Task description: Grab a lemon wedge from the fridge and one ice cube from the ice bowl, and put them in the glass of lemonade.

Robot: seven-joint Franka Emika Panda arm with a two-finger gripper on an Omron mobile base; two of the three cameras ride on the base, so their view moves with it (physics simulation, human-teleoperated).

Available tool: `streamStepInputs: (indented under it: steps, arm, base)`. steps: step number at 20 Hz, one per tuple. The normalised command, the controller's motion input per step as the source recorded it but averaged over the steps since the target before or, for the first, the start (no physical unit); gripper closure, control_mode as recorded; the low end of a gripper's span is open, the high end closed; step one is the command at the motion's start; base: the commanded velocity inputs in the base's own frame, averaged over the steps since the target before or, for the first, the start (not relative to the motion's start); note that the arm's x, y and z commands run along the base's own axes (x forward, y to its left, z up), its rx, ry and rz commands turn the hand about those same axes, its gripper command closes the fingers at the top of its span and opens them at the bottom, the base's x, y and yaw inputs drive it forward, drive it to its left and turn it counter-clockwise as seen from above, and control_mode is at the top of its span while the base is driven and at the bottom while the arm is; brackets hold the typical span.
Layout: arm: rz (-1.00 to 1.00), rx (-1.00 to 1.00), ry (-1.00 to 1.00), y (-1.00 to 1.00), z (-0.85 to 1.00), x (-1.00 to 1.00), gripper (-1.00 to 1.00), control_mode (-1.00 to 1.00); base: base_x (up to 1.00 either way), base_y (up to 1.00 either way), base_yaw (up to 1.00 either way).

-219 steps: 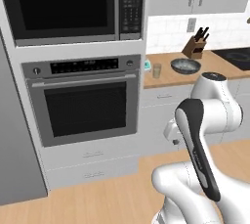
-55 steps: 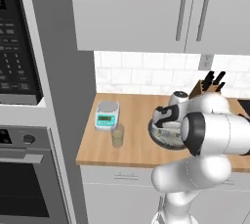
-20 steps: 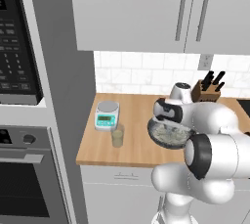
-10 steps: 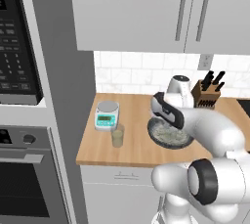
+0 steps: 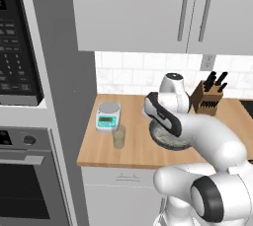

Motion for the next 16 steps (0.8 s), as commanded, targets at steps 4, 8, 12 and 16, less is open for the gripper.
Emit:
streamStepInputs:
  steps: [4, 8, 12, 16]
  arm:
    - [0.01, 0.03, 0.00, 0.45, 0.22, 0.00, 1.00, -1.00]
    - [0.01, 0.09, -0.07, 0.43, 0.07, 0.00, 1.00, -1.00]
    - [0.00, 0.14, -0.05, 0.47, 0.01, 0.00, 1.00, -1.00]
    - [0.00, 0.16, -0.03, 0.56, 0.00, 0.00, 1.00, -1.00]
  base:
    - [0.00, 0.00, 0.00]
    - [0.00, 0.00, 0.00]
    - [0.00, 0.00, 0.00]
    - [0.00, 0.00, 0.00]
